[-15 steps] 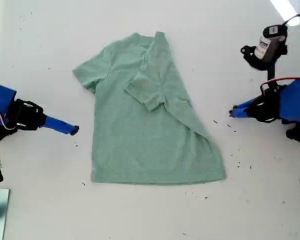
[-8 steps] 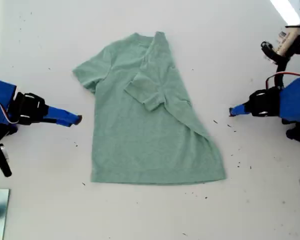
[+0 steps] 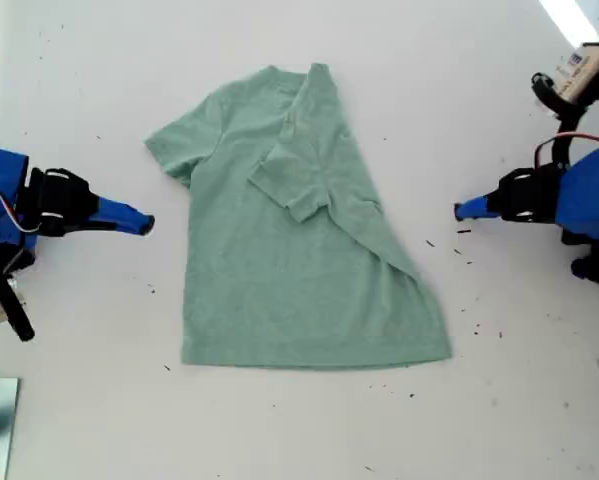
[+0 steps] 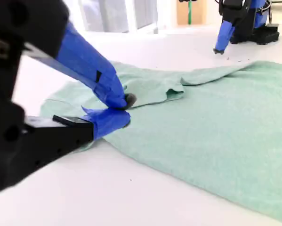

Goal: Fold t shirt

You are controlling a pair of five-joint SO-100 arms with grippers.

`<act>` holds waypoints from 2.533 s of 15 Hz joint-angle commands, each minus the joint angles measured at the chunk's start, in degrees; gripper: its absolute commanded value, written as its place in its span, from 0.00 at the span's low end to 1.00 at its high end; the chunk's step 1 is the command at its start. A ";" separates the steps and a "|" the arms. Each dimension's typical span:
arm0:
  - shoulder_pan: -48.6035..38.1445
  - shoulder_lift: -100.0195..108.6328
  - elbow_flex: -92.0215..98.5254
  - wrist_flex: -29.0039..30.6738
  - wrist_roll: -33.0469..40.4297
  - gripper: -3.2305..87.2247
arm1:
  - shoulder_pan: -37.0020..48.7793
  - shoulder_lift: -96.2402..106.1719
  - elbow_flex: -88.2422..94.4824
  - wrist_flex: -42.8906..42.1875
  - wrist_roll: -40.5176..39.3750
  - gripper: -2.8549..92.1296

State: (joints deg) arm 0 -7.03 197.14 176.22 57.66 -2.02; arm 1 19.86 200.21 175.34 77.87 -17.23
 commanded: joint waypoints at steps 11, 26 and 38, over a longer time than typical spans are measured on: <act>-26.37 -76.11 -71.54 33.66 23.64 0.38 | 1.67 0.70 2.99 -1.76 -1.67 0.10; -32.43 -97.38 -52.12 6.15 27.25 0.03 | -0.18 0.70 2.99 -1.76 -0.62 0.09; -15.82 -101.25 -88.33 5.63 28.39 0.03 | -1.14 0.70 2.99 -1.76 0.79 0.08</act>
State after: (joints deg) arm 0 -27.16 102.22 96.24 64.95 26.63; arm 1 19.42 200.21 175.34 77.78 -16.96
